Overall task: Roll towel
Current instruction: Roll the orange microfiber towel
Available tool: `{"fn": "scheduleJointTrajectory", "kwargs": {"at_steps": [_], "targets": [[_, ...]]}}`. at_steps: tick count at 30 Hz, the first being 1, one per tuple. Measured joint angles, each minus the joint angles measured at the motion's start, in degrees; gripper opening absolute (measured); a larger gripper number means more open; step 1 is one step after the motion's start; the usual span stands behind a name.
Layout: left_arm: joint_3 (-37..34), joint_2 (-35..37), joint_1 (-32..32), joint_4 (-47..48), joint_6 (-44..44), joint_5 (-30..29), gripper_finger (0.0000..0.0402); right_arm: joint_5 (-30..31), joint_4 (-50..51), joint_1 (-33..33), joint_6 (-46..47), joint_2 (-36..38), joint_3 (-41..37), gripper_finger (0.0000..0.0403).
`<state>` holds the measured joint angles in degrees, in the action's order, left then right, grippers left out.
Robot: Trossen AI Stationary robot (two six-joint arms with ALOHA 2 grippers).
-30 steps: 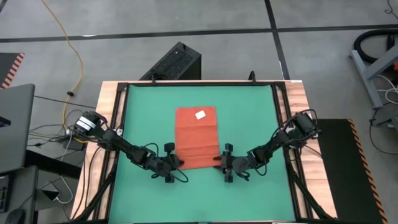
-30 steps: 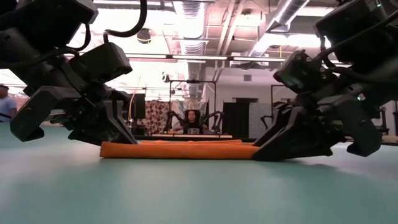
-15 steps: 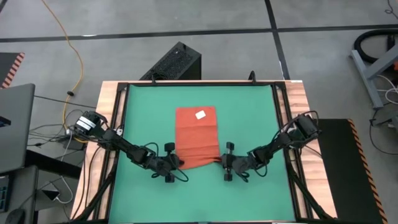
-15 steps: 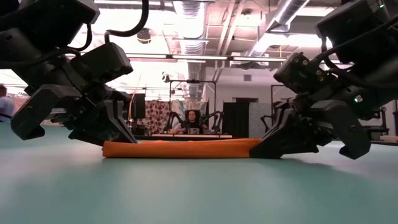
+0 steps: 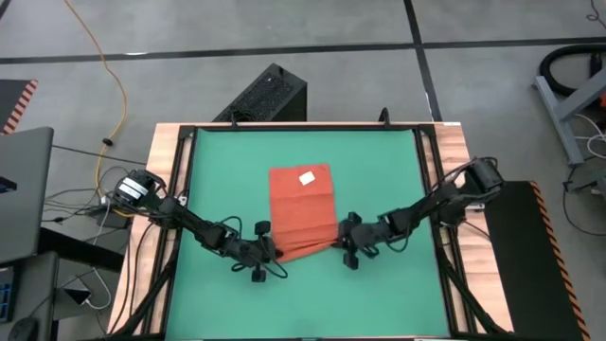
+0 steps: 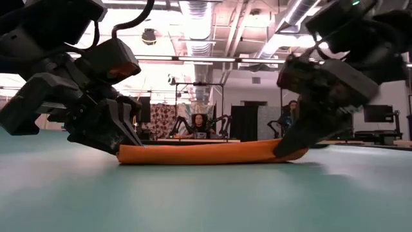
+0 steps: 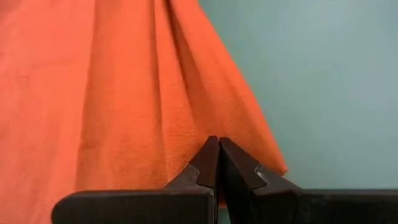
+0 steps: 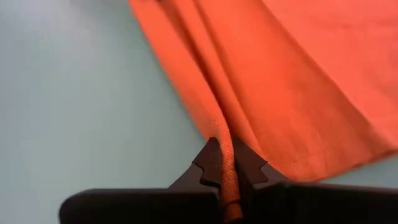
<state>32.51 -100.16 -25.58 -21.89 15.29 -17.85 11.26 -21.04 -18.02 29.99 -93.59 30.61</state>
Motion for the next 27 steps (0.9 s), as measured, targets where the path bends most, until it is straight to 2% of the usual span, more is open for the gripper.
{"fn": "scheduleJointTrajectory", "kwargs": {"at_steps": [8,12,20,27], "targets": [[-0.02,0.04,-0.04,-0.06,-0.02,1.32,0.0,-15.22,-0.63,6.73,25.28,3.12,1.19,0.0021],[-0.02,0.04,-0.04,-0.17,-0.04,1.37,0.0,-19.92,-1.03,9.45,30.78,4.81,1.57,0.0021],[-0.13,1.76,-0.08,0.18,1.39,6.49,0.0,-23.02,5.36,14.12,37.26,5.04,1.75,0.0021],[-0.37,12.74,-0.26,10.65,1.49,7.61,0.0,-23.75,8.43,15.92,39.15,5.08,1.64,0.0021]]}}
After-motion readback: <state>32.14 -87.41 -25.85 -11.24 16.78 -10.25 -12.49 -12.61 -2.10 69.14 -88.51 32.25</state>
